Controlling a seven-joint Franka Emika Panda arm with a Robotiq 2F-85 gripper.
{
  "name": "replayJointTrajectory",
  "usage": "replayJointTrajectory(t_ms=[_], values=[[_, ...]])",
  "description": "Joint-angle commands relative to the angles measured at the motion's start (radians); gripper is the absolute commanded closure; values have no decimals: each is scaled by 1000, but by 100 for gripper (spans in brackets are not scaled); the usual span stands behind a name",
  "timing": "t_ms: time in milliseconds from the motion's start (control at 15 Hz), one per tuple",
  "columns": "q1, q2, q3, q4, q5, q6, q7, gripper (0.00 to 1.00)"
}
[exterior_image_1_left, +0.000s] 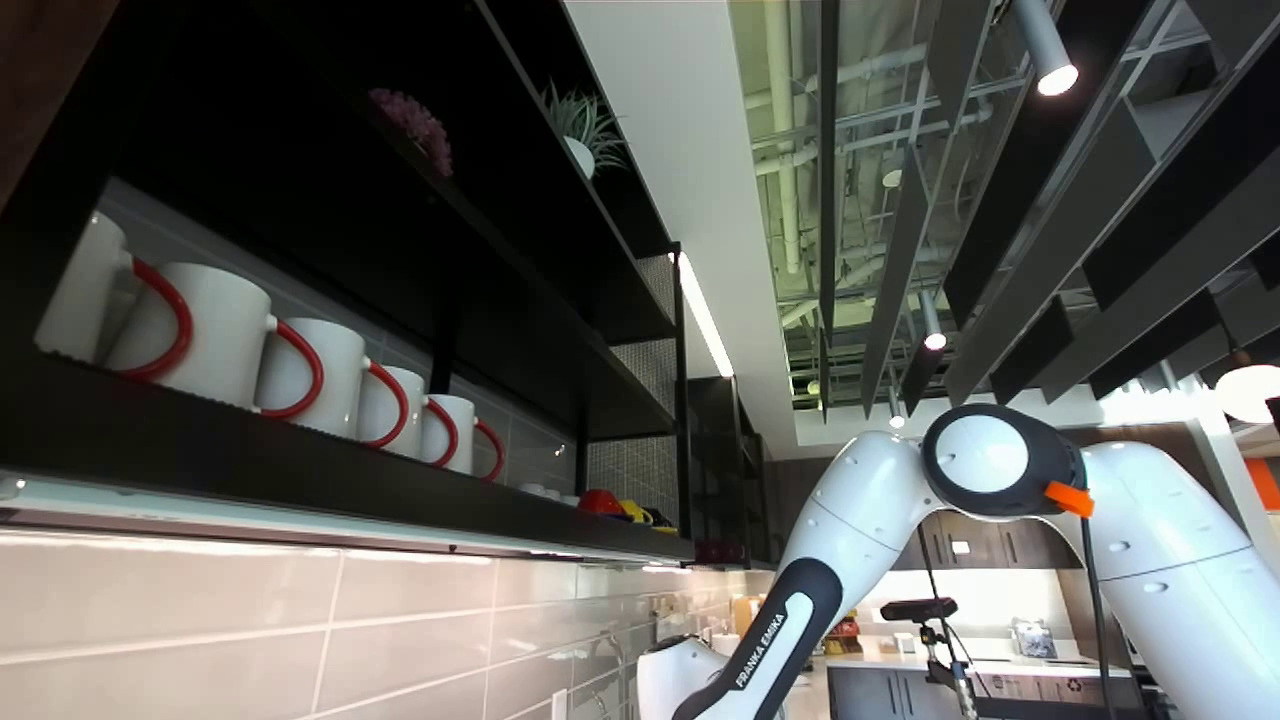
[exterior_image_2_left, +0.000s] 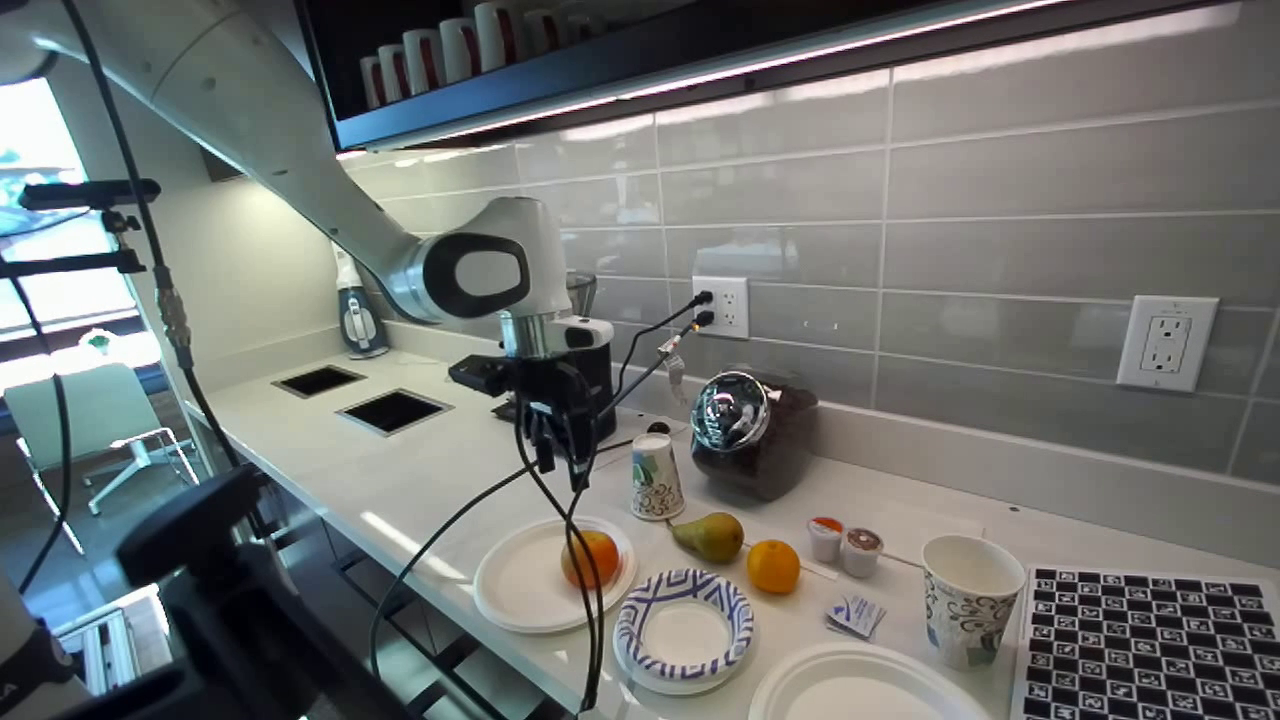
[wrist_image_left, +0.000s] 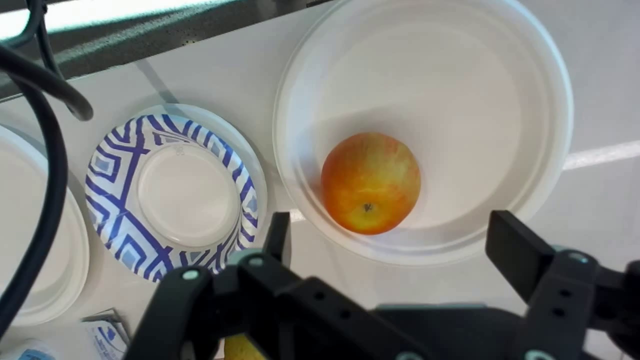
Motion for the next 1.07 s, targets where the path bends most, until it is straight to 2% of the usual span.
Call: replayJointTrajectory(t_ms=[0,400,1000], values=[[-10,46,0,-20,39,97,-48,0],[-25,115,-1,-53,69,283,-64,0],[-58,182,12,-67,150,372,-109,0]])
